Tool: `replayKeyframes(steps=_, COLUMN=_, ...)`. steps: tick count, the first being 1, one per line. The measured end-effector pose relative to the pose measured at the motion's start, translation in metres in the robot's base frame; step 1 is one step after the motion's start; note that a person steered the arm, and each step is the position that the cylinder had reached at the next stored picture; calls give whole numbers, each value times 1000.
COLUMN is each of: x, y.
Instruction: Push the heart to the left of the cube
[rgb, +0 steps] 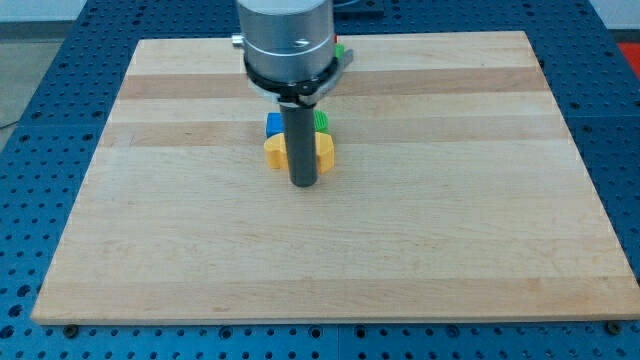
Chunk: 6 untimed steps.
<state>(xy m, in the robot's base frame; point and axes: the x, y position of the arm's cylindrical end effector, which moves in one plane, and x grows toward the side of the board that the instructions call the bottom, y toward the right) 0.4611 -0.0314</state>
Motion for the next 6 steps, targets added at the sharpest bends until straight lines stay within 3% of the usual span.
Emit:
replayKeyframes(steps=1, x=-12, y=-13)
replayKeyframes(steps=3, x=-18, y=-123)
replayKeyframes(steps=5, x=-11, y=-63)
replayKeyframes(steps=6, x=-31, y=-80)
